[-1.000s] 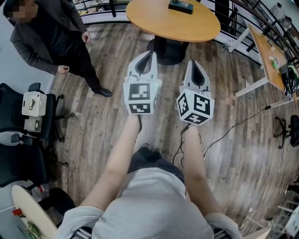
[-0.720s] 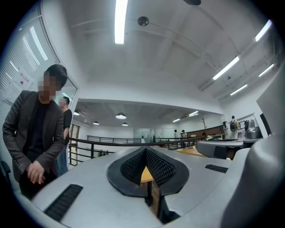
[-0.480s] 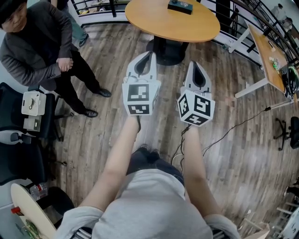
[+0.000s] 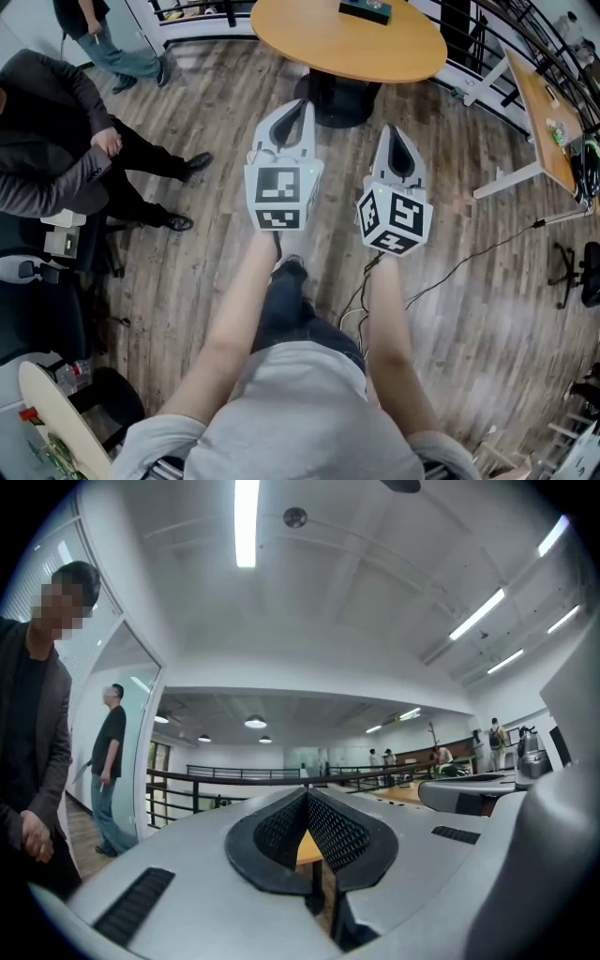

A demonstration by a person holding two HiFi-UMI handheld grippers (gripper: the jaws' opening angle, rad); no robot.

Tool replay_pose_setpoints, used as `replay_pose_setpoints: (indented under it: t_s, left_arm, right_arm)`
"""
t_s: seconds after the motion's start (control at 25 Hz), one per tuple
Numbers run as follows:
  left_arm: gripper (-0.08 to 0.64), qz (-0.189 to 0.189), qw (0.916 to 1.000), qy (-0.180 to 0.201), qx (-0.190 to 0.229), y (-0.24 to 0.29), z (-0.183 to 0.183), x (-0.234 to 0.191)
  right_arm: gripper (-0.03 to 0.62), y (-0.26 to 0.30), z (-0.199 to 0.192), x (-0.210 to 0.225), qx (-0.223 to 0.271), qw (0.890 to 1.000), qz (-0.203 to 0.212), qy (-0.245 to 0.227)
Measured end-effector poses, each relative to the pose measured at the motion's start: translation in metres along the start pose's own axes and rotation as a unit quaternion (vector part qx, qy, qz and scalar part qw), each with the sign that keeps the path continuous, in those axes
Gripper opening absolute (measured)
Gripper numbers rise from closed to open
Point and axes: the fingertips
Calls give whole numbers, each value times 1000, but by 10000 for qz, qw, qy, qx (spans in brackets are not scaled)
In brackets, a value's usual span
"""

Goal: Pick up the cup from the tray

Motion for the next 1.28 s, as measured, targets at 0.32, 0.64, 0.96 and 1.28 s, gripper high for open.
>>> replay_pose_setpoints:
  t_s: [0.32,0.64,0.96,1.28]
  left_arm:
    - [6,-65,10000,32,4,58,-8,-22]
    - [6,-105,9999,20,-69,134,-17,-63]
    - [6,-172,9997,-117,-88,190,-31,-99]
    - [6,-141,9997,-177,-91,240,-38,-107]
  right_arm:
    - [6,58,-6,13,54,9999,-119,50]
    - [6,145,-8,17,45,9998,-214,41]
    - [6,203,-15,21,24,9993,-385,-1]
    - [6,250,-25,44,-56,9992,-403,-47]
Point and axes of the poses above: the fingertips, and each gripper's own axes: y forward along the fingers, x to its right, z out of its top, and after that the axes turned 3 degrees about -z, right-handed
